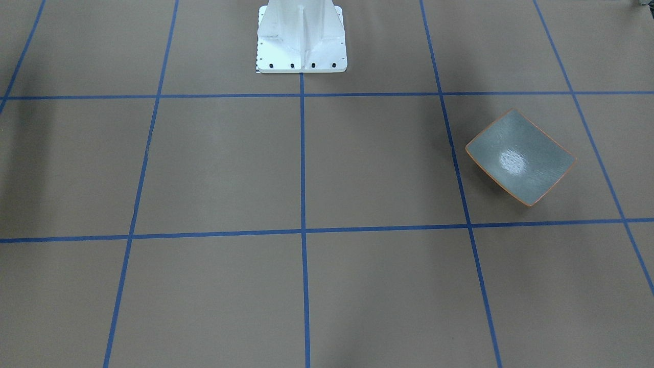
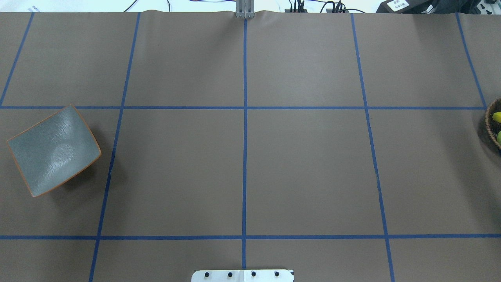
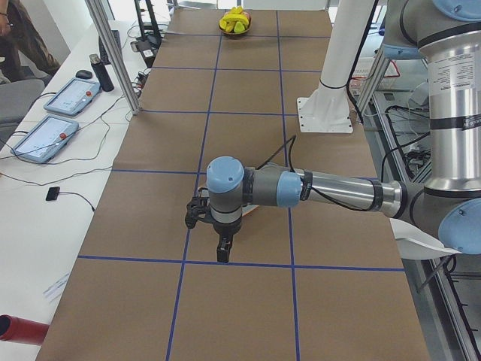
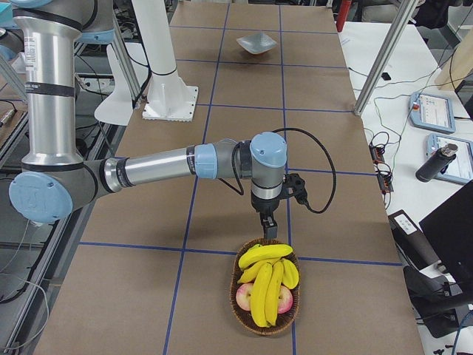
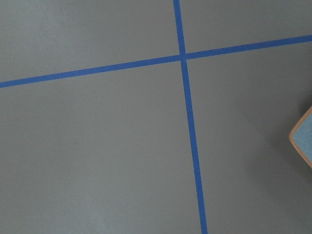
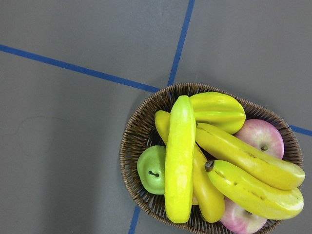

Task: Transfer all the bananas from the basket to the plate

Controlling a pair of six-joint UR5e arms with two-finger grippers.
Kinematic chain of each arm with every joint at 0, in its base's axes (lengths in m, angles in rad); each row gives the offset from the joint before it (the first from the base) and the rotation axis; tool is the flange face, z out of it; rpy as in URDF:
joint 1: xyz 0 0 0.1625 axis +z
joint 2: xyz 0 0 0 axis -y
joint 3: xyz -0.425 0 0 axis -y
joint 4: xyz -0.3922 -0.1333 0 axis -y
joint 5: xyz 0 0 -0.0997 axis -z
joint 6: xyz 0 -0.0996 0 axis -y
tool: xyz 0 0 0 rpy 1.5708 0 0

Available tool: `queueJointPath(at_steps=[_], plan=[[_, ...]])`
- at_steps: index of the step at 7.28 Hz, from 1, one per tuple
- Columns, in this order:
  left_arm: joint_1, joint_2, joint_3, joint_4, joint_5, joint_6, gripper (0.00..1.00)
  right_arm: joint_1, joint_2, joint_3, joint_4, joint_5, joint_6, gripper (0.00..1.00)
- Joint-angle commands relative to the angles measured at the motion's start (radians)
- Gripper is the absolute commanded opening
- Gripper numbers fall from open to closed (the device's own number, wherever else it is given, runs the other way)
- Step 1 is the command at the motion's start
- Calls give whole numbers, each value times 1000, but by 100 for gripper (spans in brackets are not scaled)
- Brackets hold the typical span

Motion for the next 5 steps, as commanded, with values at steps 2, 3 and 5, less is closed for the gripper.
queueJointPath(at_steps=[2, 3, 5], plan=[[0, 0, -3, 0, -1, 0, 100, -84, -5, -154, 276, -54, 155, 100], [0, 0, -3, 0, -1, 0, 100, -150, -3, -198, 384, -68, 305, 100], [0, 0, -3, 0, -2, 0, 100, -192, -23, -201, 442, -95, 378, 99]])
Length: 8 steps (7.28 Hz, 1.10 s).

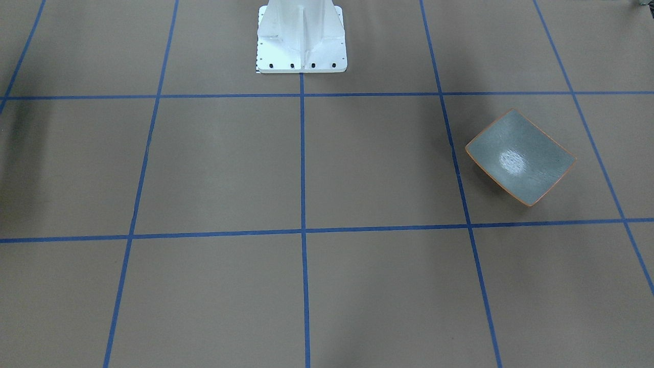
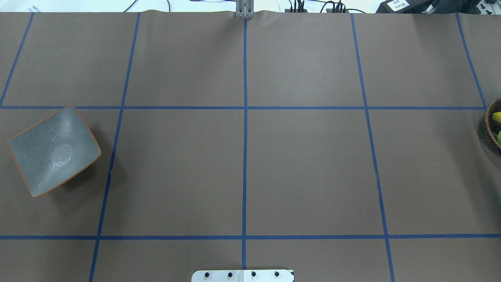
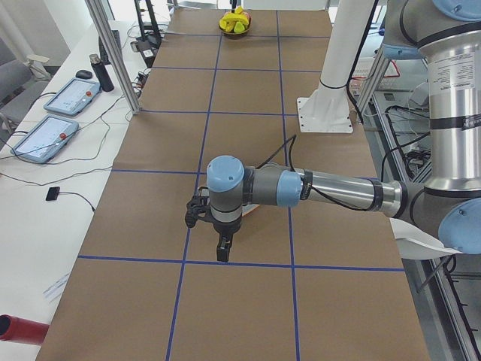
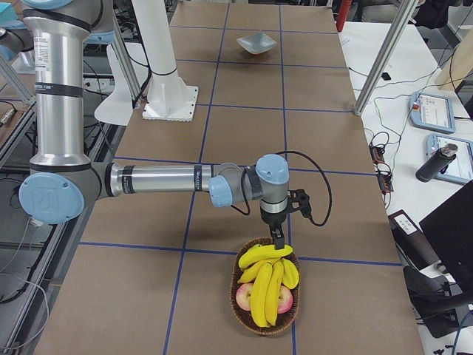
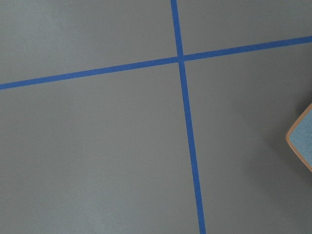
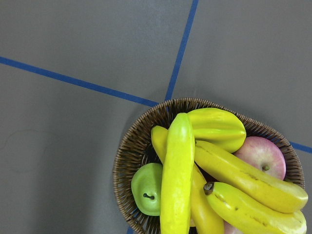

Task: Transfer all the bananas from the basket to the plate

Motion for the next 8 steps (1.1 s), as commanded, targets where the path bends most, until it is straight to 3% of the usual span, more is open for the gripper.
queueJointPath(at_steps=[1, 3, 5, 8], plan=[[0, 0, 0, 0, -1, 0, 100, -43, -27, -12, 42, -24, 46, 98], [0, 0, 0, 0, -1, 0, 100, -84, -36, -15, 42, -111, 45, 93], [0, 0, -3, 0, -1, 0, 100, -86, -49, -26, 44, -125, 37, 80], [0, 0, -6, 0, -1, 2, 100, -95, -46, -52, 42, -156, 37, 69]])
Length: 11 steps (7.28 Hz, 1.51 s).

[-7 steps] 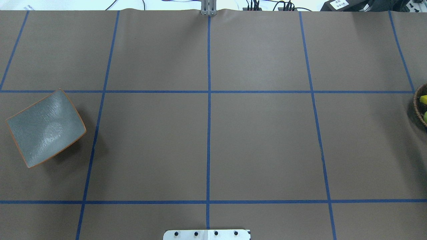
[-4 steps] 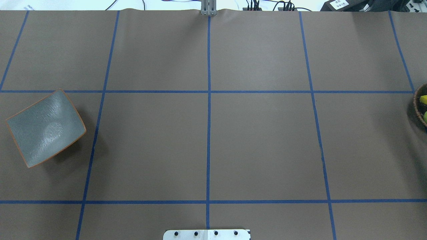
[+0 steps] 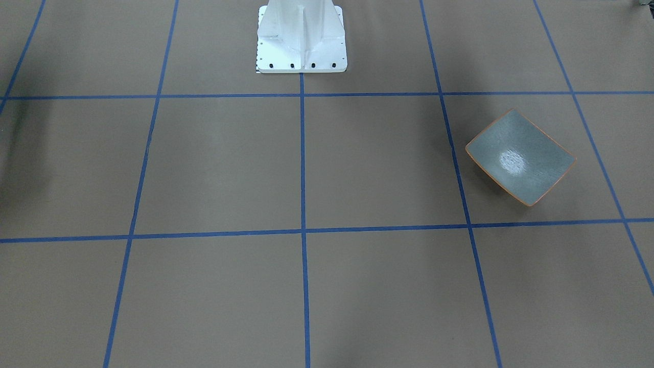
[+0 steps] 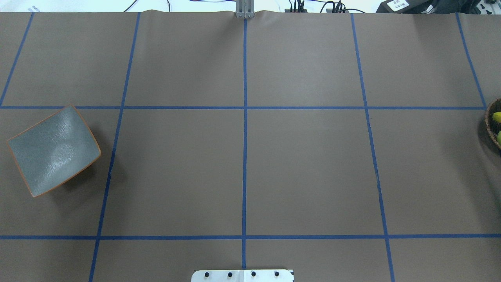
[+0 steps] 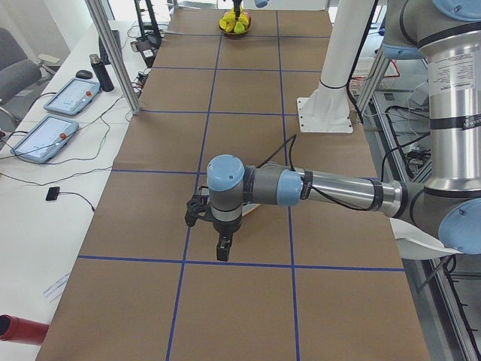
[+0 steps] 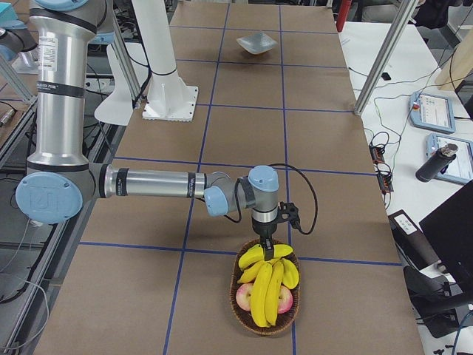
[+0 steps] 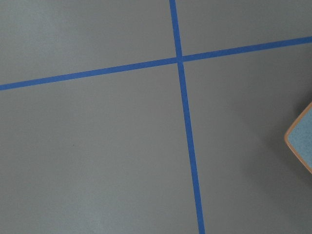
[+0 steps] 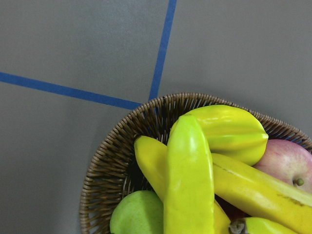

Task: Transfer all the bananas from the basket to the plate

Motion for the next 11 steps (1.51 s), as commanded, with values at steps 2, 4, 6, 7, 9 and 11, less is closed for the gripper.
queueJointPath(at_steps=[2, 4, 6, 7, 9, 11], plan=[[0, 0, -1, -2, -1, 0, 100, -23, 2, -14, 0, -14, 1, 63], [0, 0, -3, 0, -1, 1, 100, -35, 5, -15, 0, -14, 0, 50], [0, 0, -1, -2, -1, 1, 100, -35, 8, -14, 0, -14, -5, 50], [0, 0, -1, 0, -1, 0, 100, -35, 10, -14, 0, -14, -5, 25], [0, 2, -1, -2, -1, 0, 100, -32, 13, 10, 0, -16, -43, 0], [0, 0, -3, 0, -1, 0, 100, -5, 13, 67, -9, -2, -45, 0]])
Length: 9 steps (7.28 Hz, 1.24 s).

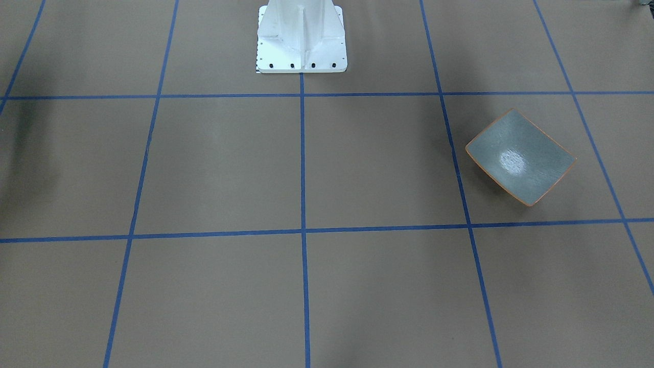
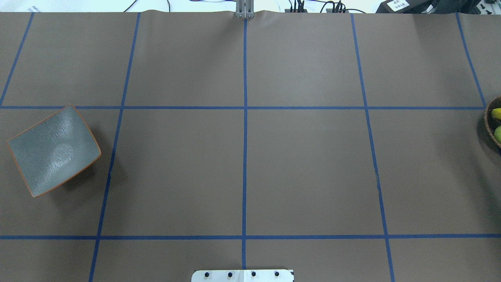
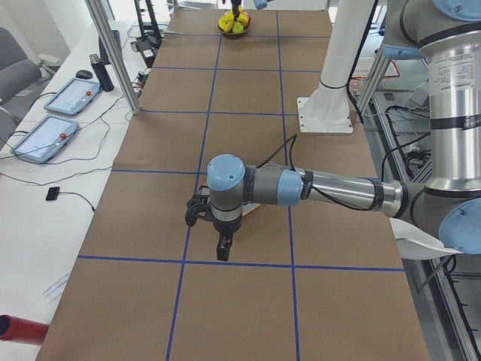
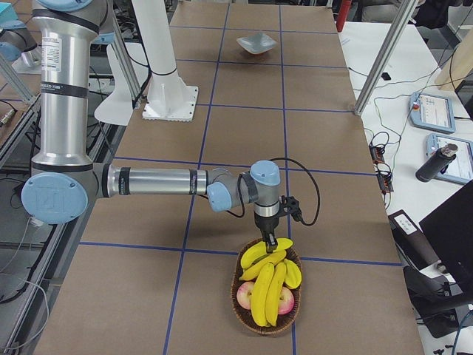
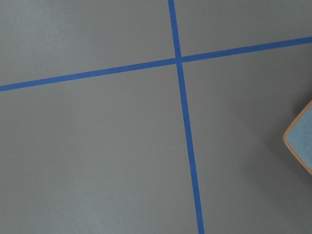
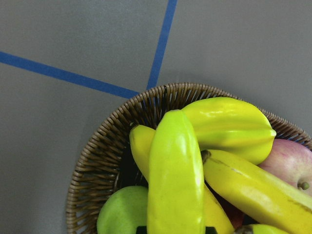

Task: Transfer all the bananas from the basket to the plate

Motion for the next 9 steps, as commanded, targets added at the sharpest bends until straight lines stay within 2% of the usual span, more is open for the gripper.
queueJointPath(at_steps=[1, 3, 4, 5, 7, 8, 9], plan=[[1, -1, -3, 0, 0, 0, 100, 27, 2, 67, -16, 12, -2, 0], [1, -15, -44, -4, 0, 2, 100, 29, 54, 86, -17, 47, 27, 0], [1, -16, -53, -48, 2, 2, 100, 29, 104, 86, -17, 72, 96, 0], [1, -18, -52, -132, 3, 2, 100, 27, 150, 88, -17, 101, 177, 0], [1, -18, -44, -444, 3, -3, 100, 13, 246, 103, -13, 204, 368, 0], [5, -36, -38, -493, 0, -3, 100, -12, 279, 124, -14, 221, 450, 0], [10, -46, -41, -501, -53, -2, 100, -54, 316, 153, -14, 229, 557, 0]])
